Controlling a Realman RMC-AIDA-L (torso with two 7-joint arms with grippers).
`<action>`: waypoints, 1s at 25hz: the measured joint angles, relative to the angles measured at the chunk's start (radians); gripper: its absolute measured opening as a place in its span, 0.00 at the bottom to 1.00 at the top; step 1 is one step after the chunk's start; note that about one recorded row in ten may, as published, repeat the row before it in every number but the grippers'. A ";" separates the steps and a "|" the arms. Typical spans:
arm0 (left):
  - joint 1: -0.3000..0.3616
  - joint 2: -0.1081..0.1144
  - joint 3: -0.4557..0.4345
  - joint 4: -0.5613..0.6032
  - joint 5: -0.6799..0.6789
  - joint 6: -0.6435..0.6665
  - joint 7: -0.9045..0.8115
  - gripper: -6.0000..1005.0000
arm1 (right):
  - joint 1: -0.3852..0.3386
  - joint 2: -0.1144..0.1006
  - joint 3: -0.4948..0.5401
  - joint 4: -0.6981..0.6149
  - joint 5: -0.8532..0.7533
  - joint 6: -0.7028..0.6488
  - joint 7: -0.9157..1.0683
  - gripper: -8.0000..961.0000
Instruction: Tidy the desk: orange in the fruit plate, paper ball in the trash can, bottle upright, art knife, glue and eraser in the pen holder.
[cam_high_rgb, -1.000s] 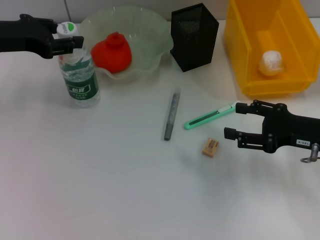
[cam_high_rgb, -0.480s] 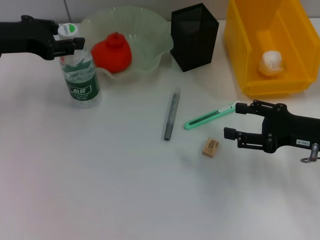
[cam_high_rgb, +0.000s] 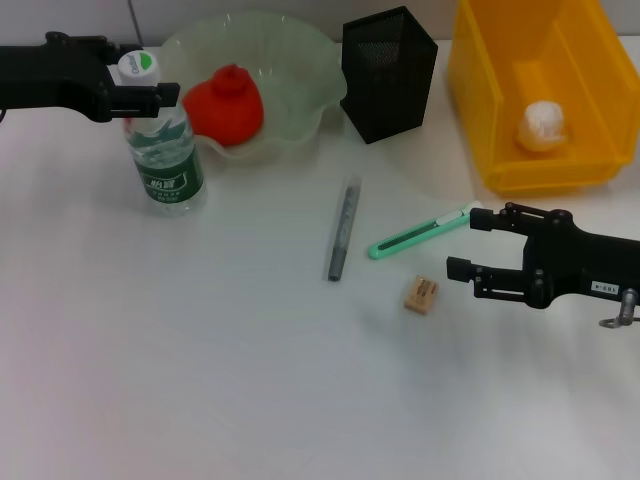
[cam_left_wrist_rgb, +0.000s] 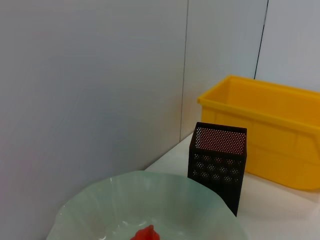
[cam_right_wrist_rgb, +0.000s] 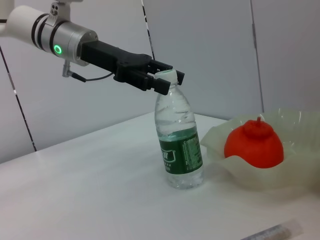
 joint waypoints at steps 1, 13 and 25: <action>0.000 0.000 -0.001 0.000 0.000 0.000 0.000 0.54 | 0.000 0.000 0.001 0.003 0.000 0.000 -0.001 0.82; 0.065 0.042 -0.036 0.011 -0.432 0.224 -0.010 0.81 | 0.000 0.000 0.002 0.007 0.000 0.000 -0.002 0.82; 0.102 0.018 0.075 -0.320 -0.396 0.438 0.221 0.81 | 0.016 -0.002 0.004 0.006 0.000 -0.010 0.023 0.82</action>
